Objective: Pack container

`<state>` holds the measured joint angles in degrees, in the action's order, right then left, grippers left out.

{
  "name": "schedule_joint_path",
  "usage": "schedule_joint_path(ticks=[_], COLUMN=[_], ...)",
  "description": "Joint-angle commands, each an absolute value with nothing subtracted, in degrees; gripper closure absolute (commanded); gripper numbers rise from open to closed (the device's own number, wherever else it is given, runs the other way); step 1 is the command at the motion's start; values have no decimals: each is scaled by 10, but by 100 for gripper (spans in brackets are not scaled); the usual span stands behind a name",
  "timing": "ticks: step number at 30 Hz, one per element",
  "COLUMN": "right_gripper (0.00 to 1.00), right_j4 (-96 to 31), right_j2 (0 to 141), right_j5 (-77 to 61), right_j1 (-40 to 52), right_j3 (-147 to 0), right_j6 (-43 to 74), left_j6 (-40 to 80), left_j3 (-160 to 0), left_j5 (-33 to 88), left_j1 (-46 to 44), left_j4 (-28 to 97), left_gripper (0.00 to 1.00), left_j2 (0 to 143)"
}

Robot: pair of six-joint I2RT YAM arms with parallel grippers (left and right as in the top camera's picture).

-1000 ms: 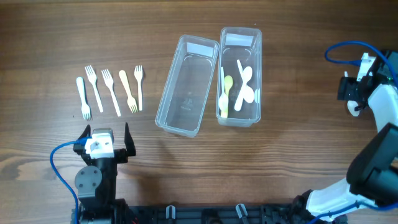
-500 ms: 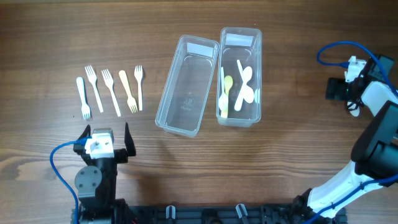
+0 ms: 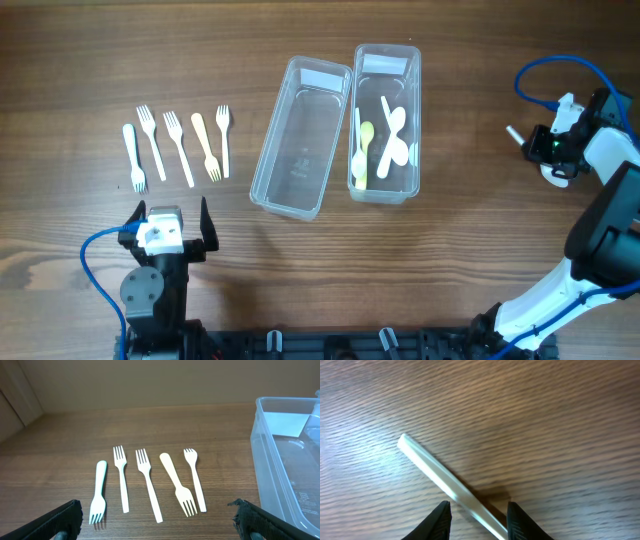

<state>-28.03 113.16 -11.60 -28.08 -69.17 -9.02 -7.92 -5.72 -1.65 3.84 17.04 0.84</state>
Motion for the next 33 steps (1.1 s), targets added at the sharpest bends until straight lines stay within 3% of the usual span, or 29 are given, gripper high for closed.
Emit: schedule_joint_path(ticks=[1, 7, 14, 33], right_gripper=[68, 58, 59, 58], right_j4=[-316, -312, -323, -454], right_j2=[1159, 1159, 1159, 1159], right_j5=[-182, -172, -209, -178], right_j1=[-278, -278, -277, -274], right_j3=[-671, -671, -671, -671], right_j6=[-34, -20, 107, 77], left_j6=[-90, -90, -90, -90], left_j3=[-52, -52, -52, -52], left_j5=[-16, -16, -16, -16], left_j1=[40, 40, 40, 40], left_j4=[167, 167, 167, 167], left_gripper=[0, 0, 0, 0], left_j2=[4, 4, 4, 4])
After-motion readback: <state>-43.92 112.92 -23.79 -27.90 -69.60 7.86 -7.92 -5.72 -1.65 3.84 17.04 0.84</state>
